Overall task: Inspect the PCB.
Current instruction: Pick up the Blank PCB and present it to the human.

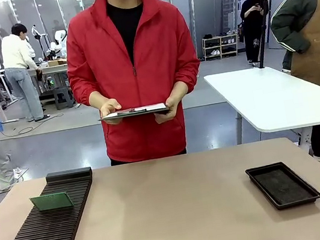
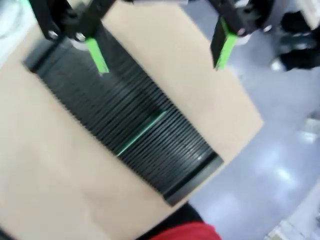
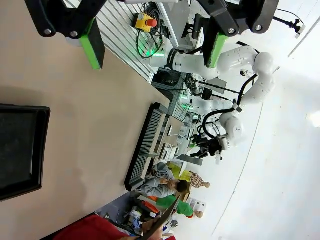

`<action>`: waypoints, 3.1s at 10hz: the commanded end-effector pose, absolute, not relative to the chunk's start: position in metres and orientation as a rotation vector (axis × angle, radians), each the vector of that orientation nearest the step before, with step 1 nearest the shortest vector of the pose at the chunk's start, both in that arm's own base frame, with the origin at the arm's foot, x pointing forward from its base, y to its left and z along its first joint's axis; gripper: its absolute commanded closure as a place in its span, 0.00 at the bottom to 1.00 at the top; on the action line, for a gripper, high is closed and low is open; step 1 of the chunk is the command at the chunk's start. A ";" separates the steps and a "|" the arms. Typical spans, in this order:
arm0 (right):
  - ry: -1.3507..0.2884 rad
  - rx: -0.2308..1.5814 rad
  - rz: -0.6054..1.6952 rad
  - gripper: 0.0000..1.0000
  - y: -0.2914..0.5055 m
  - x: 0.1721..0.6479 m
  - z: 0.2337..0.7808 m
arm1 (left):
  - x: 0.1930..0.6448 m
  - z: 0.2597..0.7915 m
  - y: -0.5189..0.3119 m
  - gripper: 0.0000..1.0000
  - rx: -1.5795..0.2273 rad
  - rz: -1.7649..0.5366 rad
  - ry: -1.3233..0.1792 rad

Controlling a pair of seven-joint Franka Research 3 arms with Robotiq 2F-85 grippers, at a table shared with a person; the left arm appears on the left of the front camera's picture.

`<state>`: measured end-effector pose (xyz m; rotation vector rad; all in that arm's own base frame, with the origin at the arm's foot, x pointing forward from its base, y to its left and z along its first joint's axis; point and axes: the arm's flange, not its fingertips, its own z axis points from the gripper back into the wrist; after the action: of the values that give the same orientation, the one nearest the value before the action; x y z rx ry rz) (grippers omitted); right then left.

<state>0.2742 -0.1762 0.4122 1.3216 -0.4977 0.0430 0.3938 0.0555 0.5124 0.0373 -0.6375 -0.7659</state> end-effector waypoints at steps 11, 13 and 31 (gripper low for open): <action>-0.509 1.331 0.050 0.00 -0.176 0.275 0.413 | 0.424 0.490 0.017 0.00 0.236 -1.263 -0.520; -0.509 1.331 0.050 0.00 -0.176 0.275 0.413 | 0.443 0.476 0.001 0.00 0.277 -1.424 -0.426; -0.509 1.331 0.050 0.00 -0.176 0.275 0.413 | 0.521 0.364 -0.011 0.82 0.274 -1.490 -0.248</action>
<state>0.2743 -0.1762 0.4117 1.3218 -0.4954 0.0417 0.5142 -0.0133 0.3641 0.2368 -0.2422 -1.4914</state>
